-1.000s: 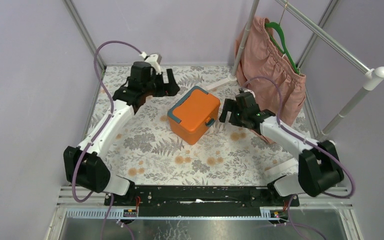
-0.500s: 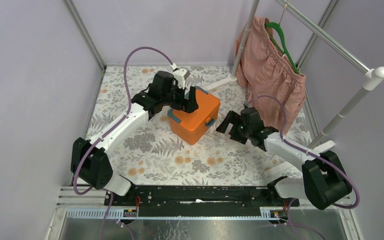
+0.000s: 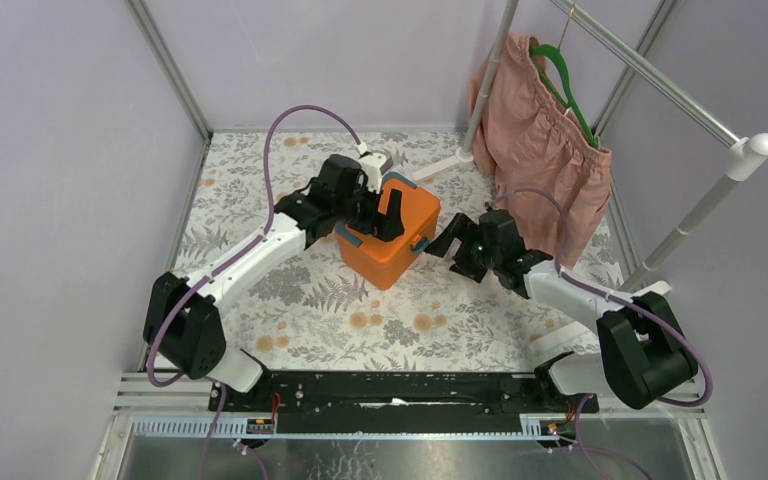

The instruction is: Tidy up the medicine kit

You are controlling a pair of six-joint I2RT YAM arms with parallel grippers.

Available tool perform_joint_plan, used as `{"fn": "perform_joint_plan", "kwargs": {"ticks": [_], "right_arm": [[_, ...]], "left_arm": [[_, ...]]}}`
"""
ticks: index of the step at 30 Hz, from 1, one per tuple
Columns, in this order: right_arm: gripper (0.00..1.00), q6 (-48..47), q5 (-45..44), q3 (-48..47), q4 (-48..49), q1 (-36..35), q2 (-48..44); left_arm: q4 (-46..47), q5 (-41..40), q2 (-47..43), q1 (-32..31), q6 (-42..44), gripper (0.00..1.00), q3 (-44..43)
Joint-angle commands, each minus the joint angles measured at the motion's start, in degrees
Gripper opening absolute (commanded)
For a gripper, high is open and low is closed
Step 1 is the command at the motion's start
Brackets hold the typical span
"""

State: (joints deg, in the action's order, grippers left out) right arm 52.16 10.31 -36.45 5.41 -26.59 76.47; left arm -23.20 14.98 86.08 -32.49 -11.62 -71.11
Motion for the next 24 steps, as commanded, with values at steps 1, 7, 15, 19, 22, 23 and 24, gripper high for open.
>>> {"fn": "perform_joint_plan", "kwargs": {"ticks": [1,7,15,19,22,23,24], "right_arm": [[1.00,0.61,2.53,-3.30,2.75,0.02,-0.03],[1.00,0.25,3.99,-4.67,3.47,-0.01,0.06],[1.00,-0.04,4.18,-4.93,3.09,0.02,0.35],[1.00,-0.58,3.94,-5.38,2.30,-0.02,0.37],[1.00,-0.57,3.85,-5.48,2.18,-0.04,0.26],[1.00,-0.65,3.84,-5.55,2.10,-0.03,0.22],[1.00,-0.65,3.80,-5.56,2.11,0.04,0.22]], "left_arm": [[1.56,-1.48,0.74,-0.42,0.90,0.96,1.53],[0.91,-3.84,1.27,-1.47,1.07,0.99,1.36],[-0.23,-7.64,1.26,-1.57,1.16,0.99,-2.54],[-1.18,-12.75,2.79,-0.56,0.95,0.99,-8.07],[-1.66,-14.05,4.68,1.75,0.49,0.99,-11.07],[-1.55,-13.94,5.29,2.91,0.27,0.99,-11.56],[-1.43,-13.52,6.04,4.01,0.14,0.99,-11.96]]}}
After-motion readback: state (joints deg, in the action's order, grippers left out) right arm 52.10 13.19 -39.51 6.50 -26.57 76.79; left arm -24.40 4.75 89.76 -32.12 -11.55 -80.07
